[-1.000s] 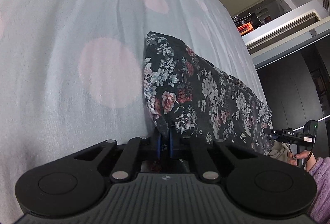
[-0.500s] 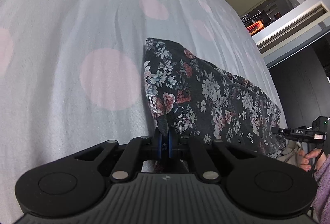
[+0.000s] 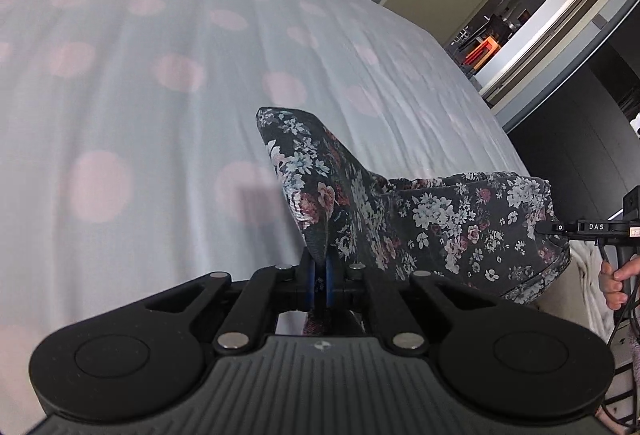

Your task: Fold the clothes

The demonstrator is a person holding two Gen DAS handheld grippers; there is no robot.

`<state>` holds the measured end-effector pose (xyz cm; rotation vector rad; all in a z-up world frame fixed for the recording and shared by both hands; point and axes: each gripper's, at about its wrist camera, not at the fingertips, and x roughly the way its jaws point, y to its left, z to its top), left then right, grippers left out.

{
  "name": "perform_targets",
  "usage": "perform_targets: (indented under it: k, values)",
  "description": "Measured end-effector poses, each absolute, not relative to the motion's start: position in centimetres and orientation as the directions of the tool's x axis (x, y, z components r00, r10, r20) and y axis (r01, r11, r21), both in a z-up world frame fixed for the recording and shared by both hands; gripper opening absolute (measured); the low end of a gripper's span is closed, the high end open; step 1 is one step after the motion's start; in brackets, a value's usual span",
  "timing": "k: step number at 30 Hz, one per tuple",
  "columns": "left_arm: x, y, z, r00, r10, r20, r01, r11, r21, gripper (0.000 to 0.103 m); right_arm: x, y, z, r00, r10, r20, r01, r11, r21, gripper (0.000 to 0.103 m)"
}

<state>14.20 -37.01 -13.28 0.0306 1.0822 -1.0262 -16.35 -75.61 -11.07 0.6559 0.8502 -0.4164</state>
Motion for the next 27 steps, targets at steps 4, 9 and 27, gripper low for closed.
perform_targets:
  k: [4, 9, 27]
  values:
    - [13.3, -30.1, -11.4, 0.138, -0.635, -0.760, 0.695, 0.608, -0.383, 0.003, -15.4, -70.0, -11.4, 0.654, -0.028, -0.756, 0.531, 0.728, 0.433, 0.022]
    - [13.1, -21.4, -10.7, 0.221, -0.580, -0.784, 0.638, 0.694, -0.334, 0.003, -14.5, -62.9, -12.8, 0.716, 0.065, -0.695, 0.456, 0.710, 0.536, 0.022]
    - [14.0, -14.3, -19.8, 0.213, -0.390, -0.896, 0.485, 0.838, -0.250, 0.004, -12.4, -56.8, -19.0, 0.600, 0.028, -0.799, 0.584, 0.667, 0.462, 0.059]
